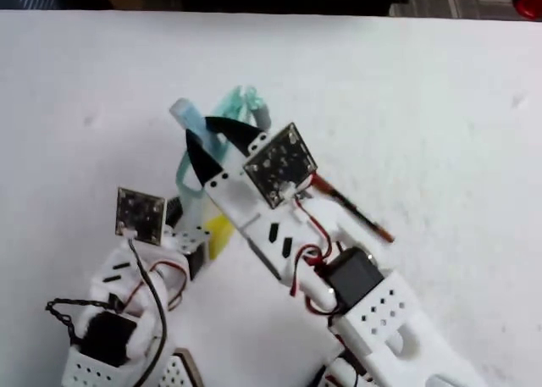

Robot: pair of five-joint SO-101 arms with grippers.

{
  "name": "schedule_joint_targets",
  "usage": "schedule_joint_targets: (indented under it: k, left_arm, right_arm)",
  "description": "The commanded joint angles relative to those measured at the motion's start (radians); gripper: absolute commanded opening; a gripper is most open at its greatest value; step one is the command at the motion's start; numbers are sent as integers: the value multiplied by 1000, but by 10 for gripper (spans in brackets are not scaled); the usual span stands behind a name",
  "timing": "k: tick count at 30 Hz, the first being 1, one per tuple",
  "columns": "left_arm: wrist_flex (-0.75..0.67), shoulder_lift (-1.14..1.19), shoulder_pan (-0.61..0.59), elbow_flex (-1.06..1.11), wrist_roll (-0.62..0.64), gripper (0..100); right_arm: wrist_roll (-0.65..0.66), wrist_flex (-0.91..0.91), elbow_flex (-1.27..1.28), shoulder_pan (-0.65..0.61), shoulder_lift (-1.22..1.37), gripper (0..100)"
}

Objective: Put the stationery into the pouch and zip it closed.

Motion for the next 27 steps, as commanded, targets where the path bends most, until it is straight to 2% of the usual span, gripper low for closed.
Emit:
schedule_joint_targets:
  k: [1, 8, 13, 19, 24, 27]
  left_arm:
    - [-14, -8, -45, -11, 12, 282]
    - [-23, -8, -76, -9, 14, 282]
    - [-23, -8, -77, -9, 14, 282]
    - [-23, -8, -77, -9, 14, 282]
    - [-23, -8, -74, -9, 14, 282]
    - [-21, -8, -74, -9, 14, 282]
  right_arm:
    - [-9, 28, 5, -10, 8, 16]
    - [-213, 116, 3, -5, 7, 18]
    - [-140, 182, -2, -5, -24, 34]
    - [-126, 274, -2, -5, -197, 182]
    - [-124, 315, -2, -2, -314, 184]
    - [-124, 311, -3, 56, -361, 184]
